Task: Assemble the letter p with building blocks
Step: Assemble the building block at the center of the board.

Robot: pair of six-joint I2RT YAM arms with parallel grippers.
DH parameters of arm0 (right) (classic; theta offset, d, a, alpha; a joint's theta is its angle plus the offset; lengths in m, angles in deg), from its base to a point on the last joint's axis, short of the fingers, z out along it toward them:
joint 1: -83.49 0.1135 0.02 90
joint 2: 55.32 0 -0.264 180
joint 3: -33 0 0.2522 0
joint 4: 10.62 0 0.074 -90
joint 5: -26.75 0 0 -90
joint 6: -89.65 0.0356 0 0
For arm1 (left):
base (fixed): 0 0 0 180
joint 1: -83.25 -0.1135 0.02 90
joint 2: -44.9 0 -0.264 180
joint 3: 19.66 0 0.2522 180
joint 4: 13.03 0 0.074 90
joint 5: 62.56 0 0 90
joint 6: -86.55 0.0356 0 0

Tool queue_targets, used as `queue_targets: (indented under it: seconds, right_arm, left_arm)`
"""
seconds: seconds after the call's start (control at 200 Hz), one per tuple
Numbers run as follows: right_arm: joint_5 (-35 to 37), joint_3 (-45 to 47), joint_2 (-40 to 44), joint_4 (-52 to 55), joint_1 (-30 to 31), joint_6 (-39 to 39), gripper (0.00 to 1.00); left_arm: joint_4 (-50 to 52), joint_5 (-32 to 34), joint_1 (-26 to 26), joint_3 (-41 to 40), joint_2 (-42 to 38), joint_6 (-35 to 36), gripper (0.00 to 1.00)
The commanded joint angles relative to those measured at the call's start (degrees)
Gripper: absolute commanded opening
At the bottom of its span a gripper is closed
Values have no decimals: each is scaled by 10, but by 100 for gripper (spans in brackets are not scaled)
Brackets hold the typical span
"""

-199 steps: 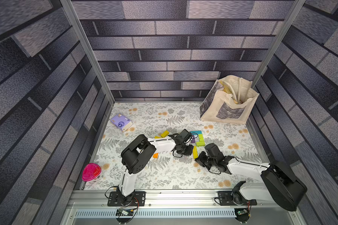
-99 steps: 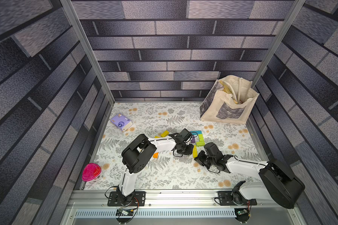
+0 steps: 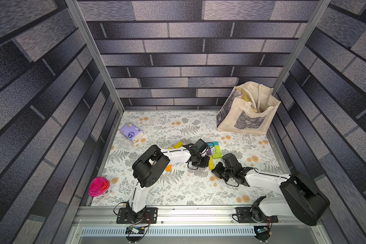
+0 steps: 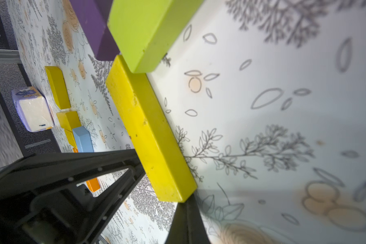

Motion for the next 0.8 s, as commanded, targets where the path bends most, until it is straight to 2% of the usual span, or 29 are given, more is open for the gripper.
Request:
queue_targets:
  seconds: [0.0, 0.796]
  right_arm:
    - [37, 23, -23, 82, -12, -10, 0]
    - [23, 28, -37, 66, -22, -11, 0]
  left_arm:
    - [40, 14, -7, 3, 31, -8, 0]
    - [43, 15, -18, 15, 45, -24, 0]
